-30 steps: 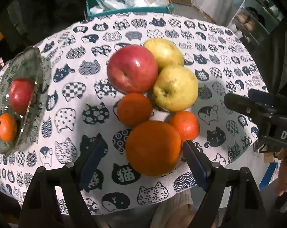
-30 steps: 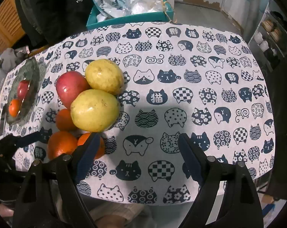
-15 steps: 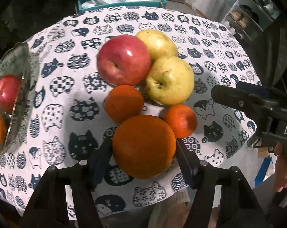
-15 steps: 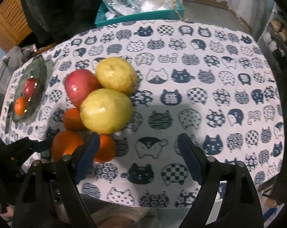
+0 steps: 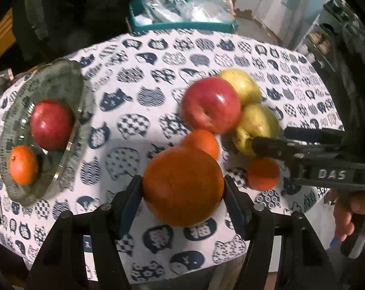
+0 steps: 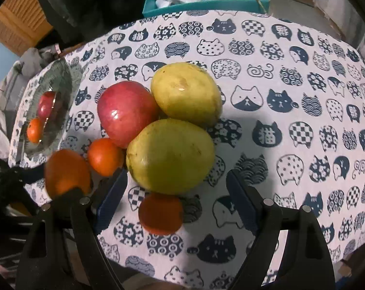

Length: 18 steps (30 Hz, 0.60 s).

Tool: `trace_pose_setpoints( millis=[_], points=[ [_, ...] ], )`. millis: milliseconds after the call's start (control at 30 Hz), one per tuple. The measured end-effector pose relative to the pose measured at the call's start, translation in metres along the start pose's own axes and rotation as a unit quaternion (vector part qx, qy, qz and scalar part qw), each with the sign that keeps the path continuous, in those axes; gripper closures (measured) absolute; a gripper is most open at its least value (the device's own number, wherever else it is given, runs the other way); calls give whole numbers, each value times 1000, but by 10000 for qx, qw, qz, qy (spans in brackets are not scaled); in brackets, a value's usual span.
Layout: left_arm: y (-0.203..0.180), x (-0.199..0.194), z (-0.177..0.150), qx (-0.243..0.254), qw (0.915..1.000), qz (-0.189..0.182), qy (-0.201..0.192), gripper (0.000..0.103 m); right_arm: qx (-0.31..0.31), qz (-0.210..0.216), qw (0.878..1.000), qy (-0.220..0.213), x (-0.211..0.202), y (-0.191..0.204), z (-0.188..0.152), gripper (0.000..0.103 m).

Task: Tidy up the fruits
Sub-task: 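Grasp a large orange with the left tool while the right tool grasps the green pomelo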

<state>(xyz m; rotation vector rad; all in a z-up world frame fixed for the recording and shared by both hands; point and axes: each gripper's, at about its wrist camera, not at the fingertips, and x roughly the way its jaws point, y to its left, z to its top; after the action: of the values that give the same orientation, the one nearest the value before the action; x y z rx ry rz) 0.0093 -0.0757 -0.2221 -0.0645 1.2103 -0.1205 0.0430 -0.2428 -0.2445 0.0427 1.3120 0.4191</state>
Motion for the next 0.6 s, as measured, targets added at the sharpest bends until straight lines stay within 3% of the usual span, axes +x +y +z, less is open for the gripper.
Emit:
trace_pose_setpoints(
  millis=[600],
  points=[
    [25, 4, 5, -156, 9998, 114, -66, 36, 202, 331, 9992, 138, 29, -5, 18, 18]
  ],
)
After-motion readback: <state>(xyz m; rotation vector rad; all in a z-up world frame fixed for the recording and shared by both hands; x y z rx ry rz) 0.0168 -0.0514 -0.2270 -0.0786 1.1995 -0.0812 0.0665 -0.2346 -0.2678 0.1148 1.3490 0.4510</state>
